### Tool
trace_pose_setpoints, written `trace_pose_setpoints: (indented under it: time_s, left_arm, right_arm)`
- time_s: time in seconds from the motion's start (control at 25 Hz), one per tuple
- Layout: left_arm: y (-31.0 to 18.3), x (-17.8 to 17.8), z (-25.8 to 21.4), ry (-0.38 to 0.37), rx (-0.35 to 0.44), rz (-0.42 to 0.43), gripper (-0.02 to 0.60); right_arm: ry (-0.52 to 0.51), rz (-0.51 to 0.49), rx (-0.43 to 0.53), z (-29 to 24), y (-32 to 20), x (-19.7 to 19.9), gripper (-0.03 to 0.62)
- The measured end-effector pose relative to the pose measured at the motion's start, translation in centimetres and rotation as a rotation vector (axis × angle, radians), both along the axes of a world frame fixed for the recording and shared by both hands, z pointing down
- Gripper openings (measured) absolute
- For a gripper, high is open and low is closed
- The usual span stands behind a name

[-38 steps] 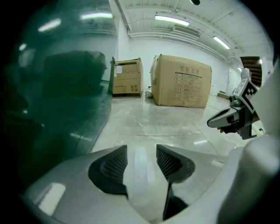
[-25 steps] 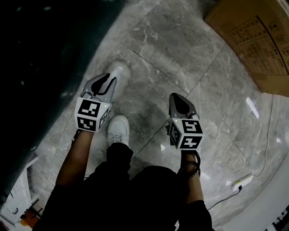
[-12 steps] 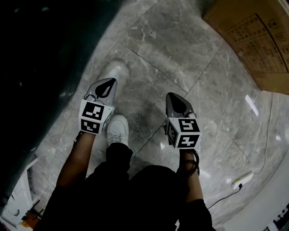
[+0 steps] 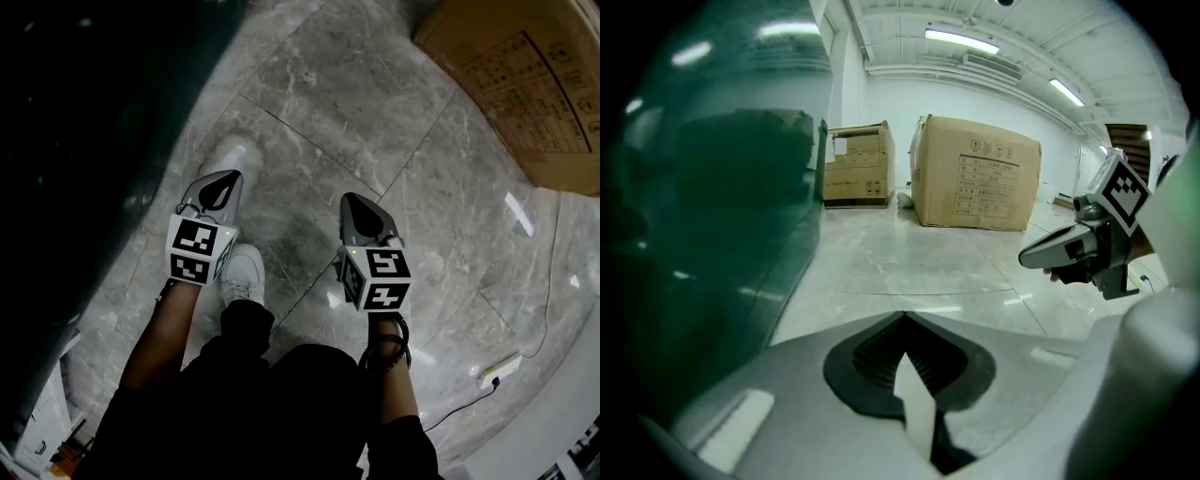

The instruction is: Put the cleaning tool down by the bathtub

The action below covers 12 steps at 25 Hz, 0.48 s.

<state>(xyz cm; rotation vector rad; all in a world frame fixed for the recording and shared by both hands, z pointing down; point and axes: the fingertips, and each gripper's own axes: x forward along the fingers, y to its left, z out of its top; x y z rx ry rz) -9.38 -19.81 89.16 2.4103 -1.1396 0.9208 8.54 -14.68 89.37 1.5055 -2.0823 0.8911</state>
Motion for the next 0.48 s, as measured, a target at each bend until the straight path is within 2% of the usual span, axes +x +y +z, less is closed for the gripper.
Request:
trace_pose_setpoints:
  time_s: [0.48]
  left_arm:
    - [-0.1, 0.1, -3.3, 0.018, -0.087, -0.028, 0.0]
  right_arm:
    - [0.0, 0.02, -0.033, -5.8, -1.4, 0.2, 0.021]
